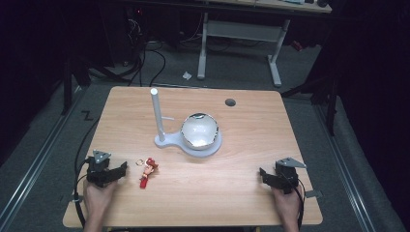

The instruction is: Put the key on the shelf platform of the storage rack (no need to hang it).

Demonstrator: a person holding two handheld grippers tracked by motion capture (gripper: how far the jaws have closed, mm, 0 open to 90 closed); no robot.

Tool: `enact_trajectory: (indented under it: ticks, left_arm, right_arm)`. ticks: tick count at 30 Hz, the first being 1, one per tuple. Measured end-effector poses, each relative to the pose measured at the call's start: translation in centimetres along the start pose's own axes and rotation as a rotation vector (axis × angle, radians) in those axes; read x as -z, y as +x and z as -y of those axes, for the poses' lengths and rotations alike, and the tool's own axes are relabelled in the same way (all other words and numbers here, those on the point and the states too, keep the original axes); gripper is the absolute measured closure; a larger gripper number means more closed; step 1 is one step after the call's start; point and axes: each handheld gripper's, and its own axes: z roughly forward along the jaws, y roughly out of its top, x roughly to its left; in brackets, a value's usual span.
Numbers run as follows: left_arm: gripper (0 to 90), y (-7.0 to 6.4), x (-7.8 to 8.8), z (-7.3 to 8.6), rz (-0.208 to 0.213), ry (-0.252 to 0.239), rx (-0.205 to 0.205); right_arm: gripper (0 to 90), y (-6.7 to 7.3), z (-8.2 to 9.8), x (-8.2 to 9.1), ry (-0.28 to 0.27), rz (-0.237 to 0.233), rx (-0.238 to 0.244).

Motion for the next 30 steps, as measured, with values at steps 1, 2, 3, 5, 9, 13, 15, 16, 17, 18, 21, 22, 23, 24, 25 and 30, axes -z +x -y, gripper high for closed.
enact_trajectory:
  ticks: [1, 2, 3, 5, 9, 13, 15, 16, 17, 18, 21, 22, 23, 24, 25, 30]
  left_arm:
    - [24.9, 0.0, 0.01, -0.01, 0.0, 0.002, -0.001]
    - [25.0, 0.0, 0.01, -0.02, 0.0, 0.002, -0.001]
    - [25.1, 0.01, 0.0, -0.01, -0.001, 0.0, -0.001]
    - [26.1, 0.07, 0.04, 0.01, 0.0, 0.0, -0.001]
    - [27.7, 0.16, 0.12, 0.0, 0.002, 0.001, 0.009]
    - [27.7, 0.32, 0.21, -0.01, 0.007, 0.003, 0.014]
    - [27.6, 0.35, 0.23, -0.01, 0.008, 0.004, 0.015]
    - [27.3, 0.37, 0.29, -0.01, 0.01, 0.005, 0.02]
    - [27.3, 0.37, 0.29, -0.01, 0.01, 0.005, 0.02]
    - [27.3, 0.36, 0.32, 0.0, 0.011, 0.004, 0.02]
    - [27.3, 0.35, 0.42, -0.05, 0.017, 0.005, 0.016]
    - [27.3, 0.38, 0.48, -0.06, 0.02, 0.004, 0.02]
    - [27.2, 0.38, 0.48, -0.06, 0.02, 0.004, 0.02]
    - [27.2, 0.4, 0.53, -0.06, 0.022, 0.006, 0.022]
    - [27.1, 0.4, 0.58, -0.06, 0.023, 0.005, 0.024]
    - [26.8, 0.3, 0.85, -0.28, 0.025, 0.007, 0.02]
  right_arm:
    - [29.4, 0.0, 0.0, 0.0, 0.0, 0.0, 0.0]
    - [29.4, -0.01, 0.0, 0.0, 0.0, 0.0, 0.001]
    - [29.4, 0.0, 0.0, 0.0, 0.0, 0.0, 0.0]
    - [29.4, -0.01, 0.0, 0.0, 0.0, 0.0, 0.001]
    - [29.4, -0.01, 0.0, 0.0, 0.0, 0.0, 0.001]
    - [29.4, 0.0, 0.0, 0.0, 0.0, 0.0, 0.0]
    - [29.4, 0.0, 0.0, 0.0, 0.0, 0.0, 0.0]
    - [29.4, 0.0, 0.0, 0.0, 0.0, 0.0, 0.0]
    - [29.4, 0.0, 0.0, 0.0, 0.0, 0.0, 0.0]
    - [29.4, 0.0, 0.0, 0.0, 0.0, 0.0, 0.0]
    - [29.4, -0.01, 0.0, 0.0, 0.0, 0.001, -0.001]
    - [29.4, -0.01, 0.0, 0.0, 0.0, 0.001, -0.001]
    - [29.4, -0.01, 0.0, 0.0, 0.0, 0.001, -0.001]
    - [29.4, -0.01, 0.0, 0.01, 0.002, 0.001, 0.0]
    - [29.4, -0.01, 0.0, 0.01, 0.002, 0.001, 0.0]
    - [29.4, -0.04, 0.01, 0.0, 0.0, 0.0, 0.001]
